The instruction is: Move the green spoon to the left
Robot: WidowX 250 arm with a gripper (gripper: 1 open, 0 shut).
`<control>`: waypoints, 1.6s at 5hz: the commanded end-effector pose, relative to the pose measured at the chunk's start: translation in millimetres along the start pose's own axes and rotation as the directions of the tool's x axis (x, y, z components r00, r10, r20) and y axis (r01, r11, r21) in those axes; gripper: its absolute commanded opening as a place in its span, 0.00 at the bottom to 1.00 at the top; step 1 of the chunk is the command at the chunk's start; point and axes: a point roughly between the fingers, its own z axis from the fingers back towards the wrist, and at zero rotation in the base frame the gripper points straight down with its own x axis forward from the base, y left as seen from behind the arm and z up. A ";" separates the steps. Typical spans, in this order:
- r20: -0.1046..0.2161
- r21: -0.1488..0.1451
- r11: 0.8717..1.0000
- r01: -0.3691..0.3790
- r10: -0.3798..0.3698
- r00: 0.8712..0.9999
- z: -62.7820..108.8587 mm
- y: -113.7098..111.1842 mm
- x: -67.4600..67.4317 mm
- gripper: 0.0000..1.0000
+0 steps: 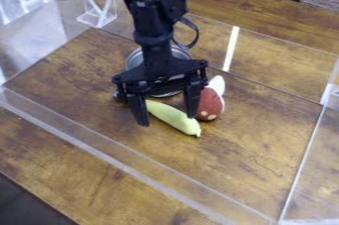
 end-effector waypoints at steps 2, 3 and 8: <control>0.056 -0.064 0.998 -0.026 0.030 0.998 -9.9 12.7 17.8 1.00; 0.063 -0.086 0.986 -0.145 0.150 0.987 -13.0 17.1 13.1 1.00; 0.060 -0.132 0.912 -0.388 0.398 0.915 -22.6 20.4 27.2 1.00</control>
